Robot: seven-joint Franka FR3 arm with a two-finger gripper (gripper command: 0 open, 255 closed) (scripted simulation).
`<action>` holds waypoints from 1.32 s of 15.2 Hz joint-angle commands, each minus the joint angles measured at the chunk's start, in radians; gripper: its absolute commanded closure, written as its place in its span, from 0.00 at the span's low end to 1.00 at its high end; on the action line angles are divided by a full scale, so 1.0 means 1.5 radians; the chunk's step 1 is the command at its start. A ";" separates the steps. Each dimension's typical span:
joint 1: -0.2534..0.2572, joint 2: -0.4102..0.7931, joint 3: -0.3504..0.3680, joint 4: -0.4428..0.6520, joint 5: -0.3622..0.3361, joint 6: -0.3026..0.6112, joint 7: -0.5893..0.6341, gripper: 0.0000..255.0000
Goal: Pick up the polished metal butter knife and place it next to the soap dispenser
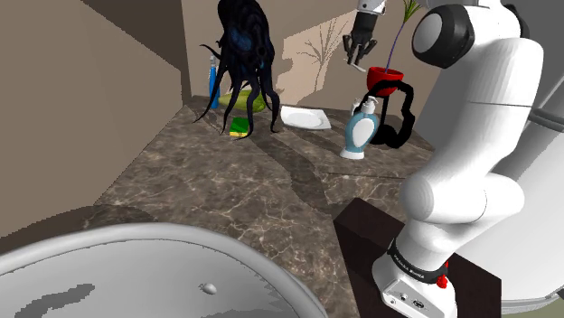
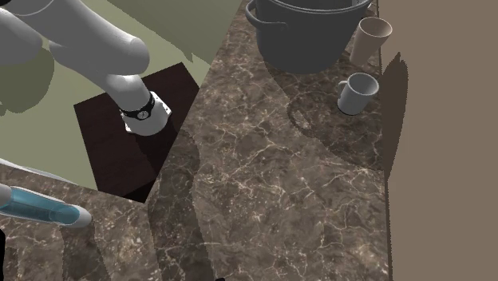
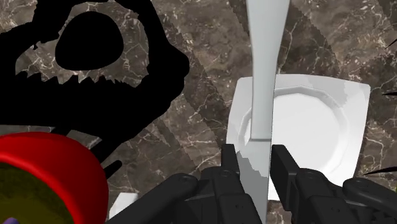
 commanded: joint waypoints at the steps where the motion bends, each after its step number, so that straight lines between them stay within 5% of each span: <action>1: -0.001 -0.006 -0.001 -0.025 0.000 0.020 -0.003 1.00; 20: -0.001 -0.055 -0.001 -0.268 0.001 0.213 -0.009 1.00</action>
